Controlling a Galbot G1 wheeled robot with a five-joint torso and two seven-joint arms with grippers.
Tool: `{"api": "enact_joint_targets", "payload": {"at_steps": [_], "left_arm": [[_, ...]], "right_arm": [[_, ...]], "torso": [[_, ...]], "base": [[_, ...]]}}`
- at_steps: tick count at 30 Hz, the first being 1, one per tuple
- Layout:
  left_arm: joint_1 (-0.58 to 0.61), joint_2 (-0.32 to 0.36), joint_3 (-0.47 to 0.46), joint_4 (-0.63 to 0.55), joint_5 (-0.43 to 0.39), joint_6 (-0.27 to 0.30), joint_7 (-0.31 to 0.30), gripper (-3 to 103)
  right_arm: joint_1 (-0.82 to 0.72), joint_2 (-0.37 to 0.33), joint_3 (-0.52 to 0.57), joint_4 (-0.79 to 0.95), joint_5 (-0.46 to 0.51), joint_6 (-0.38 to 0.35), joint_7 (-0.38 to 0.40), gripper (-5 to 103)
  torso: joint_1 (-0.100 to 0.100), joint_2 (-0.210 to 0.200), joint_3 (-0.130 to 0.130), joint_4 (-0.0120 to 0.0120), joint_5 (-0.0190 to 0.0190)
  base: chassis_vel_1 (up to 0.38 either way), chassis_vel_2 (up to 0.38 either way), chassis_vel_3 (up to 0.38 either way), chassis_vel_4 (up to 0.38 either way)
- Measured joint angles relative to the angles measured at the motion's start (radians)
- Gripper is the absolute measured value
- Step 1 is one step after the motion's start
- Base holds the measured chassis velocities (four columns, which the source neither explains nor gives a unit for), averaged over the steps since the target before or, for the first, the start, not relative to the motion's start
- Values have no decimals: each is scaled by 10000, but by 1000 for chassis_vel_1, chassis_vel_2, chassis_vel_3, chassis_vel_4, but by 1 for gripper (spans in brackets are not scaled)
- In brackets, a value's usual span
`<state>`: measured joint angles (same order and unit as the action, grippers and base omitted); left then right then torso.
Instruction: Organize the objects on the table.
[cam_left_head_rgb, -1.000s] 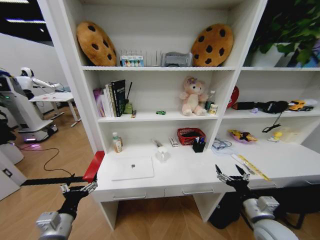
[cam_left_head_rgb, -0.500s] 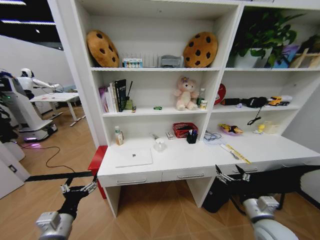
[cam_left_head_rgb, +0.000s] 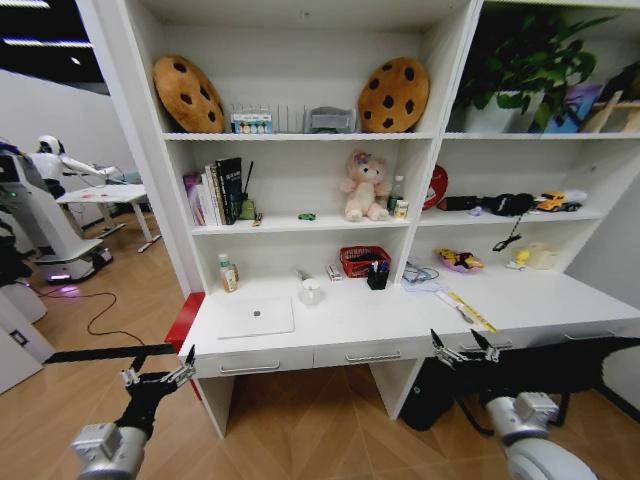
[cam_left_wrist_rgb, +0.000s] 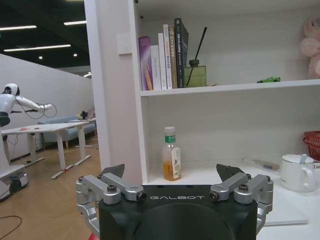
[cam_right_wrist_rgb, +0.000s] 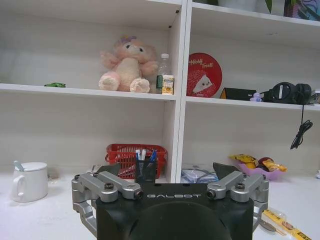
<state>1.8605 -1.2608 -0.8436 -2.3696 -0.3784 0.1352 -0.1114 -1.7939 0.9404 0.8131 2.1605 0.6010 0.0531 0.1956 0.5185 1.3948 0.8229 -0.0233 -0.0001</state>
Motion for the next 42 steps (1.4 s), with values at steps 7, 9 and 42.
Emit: {"api": "enact_joint_targets", "payload": {"at_steps": [7,9,42], "left_arm": [[0,0,-1,0,0,0,-2,100],[0,0,-1,0,0,0,-2,100],[-1,0,0,0,0,0,-2,100]], "right_arm": [[0,0,0,0,0,0,0,100],[0,0,0,0,0,0,0,100],[5,0,0,0,0,0,0,100]], "torso": [[2,-1,1,0,0],[4,-1,1,0,3],[11,-3,4,3,1]], "base": [[0,0,0,0],[0,0,0,0],[74,-42,-81,40]]}}
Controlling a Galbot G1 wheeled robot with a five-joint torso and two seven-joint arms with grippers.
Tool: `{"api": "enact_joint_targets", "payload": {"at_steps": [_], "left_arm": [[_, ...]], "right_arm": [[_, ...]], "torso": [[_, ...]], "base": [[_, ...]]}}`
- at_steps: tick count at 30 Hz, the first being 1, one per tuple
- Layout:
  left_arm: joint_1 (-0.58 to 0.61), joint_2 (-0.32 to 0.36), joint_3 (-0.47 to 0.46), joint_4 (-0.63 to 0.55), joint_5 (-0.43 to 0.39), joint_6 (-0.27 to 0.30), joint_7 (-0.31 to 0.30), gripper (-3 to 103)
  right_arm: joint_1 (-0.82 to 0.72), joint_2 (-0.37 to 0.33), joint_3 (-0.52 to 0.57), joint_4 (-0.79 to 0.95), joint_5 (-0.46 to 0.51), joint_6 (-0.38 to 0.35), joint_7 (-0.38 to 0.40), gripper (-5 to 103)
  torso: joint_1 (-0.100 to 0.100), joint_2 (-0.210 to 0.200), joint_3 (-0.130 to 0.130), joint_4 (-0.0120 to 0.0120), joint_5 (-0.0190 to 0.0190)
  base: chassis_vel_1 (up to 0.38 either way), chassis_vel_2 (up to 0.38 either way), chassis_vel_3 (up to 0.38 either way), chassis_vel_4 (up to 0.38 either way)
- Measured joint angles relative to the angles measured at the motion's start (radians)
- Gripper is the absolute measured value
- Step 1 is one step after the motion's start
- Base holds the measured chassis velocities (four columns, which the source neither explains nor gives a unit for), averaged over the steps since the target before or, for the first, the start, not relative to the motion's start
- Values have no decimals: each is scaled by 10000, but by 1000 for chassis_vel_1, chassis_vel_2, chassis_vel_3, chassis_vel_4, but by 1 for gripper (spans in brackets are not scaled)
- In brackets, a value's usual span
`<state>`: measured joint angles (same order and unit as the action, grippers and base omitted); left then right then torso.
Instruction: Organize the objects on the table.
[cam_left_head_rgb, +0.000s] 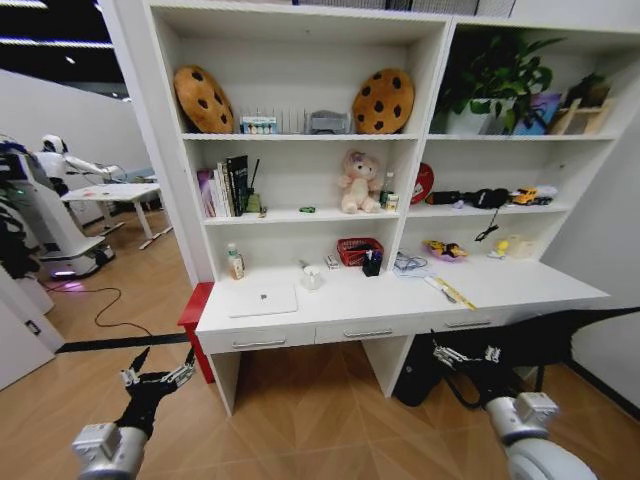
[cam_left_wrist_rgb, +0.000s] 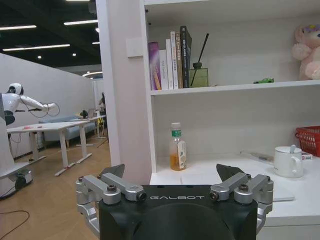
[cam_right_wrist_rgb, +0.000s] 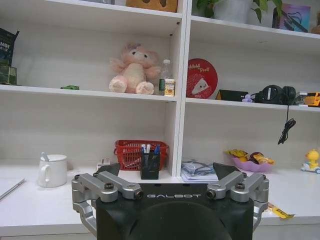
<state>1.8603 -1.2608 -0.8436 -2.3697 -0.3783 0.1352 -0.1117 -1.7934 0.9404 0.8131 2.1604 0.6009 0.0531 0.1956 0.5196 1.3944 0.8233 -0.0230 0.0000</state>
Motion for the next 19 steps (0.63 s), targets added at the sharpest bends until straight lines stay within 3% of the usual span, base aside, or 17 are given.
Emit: {"api": "enact_joint_targets", "payload": {"at_steps": [19], "left_arm": [[1,0,0,0,0,0,0,100]], "right_arm": [[-4,0,0,0,0,0,0,100]], "torso": [[-8,3,-2,-3,0]], "base": [[0,0,0,0]]}}
